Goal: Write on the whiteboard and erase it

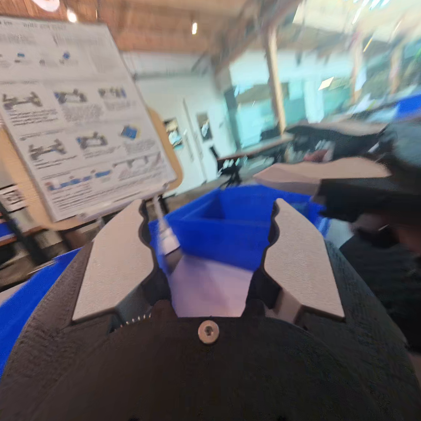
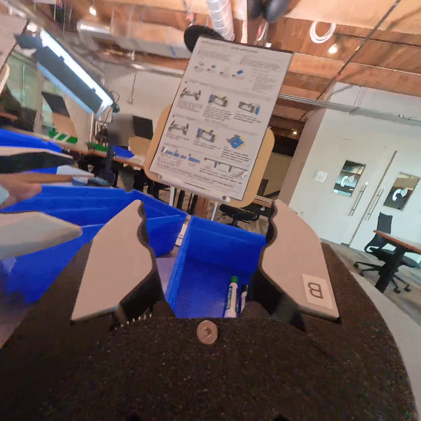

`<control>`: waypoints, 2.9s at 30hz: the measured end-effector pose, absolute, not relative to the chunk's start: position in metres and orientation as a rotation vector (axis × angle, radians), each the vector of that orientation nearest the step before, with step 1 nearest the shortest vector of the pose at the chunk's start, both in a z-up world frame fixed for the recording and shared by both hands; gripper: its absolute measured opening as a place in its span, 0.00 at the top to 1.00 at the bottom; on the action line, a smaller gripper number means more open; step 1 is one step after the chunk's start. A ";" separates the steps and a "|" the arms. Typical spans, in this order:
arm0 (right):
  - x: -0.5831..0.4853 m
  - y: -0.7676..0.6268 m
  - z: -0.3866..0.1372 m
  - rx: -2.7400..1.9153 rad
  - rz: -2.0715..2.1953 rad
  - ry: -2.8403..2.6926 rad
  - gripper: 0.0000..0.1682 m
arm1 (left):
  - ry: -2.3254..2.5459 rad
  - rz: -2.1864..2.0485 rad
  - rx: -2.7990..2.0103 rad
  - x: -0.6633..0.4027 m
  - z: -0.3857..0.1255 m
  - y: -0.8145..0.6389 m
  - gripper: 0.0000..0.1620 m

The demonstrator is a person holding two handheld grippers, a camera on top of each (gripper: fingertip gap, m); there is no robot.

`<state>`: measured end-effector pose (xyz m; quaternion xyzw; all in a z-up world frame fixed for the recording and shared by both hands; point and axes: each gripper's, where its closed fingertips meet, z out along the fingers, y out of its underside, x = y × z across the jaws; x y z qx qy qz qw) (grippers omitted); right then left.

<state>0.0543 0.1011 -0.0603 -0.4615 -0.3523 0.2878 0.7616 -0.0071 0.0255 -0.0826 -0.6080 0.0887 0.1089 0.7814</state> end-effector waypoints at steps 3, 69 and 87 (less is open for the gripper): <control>0.099 0.143 -0.045 -1.045 0.660 -0.634 0.30 | 0.169 -0.008 -1.220 0.035 -0.073 0.033 0.27; -0.205 -0.089 -0.061 -1.048 0.786 -1.218 0.94 | -0.293 1.086 -1.706 -0.250 -0.053 -0.264 0.84; -0.256 -0.146 -0.178 -1.039 0.608 -1.626 0.90 | -0.506 1.018 -1.811 -0.296 -0.173 -0.328 0.86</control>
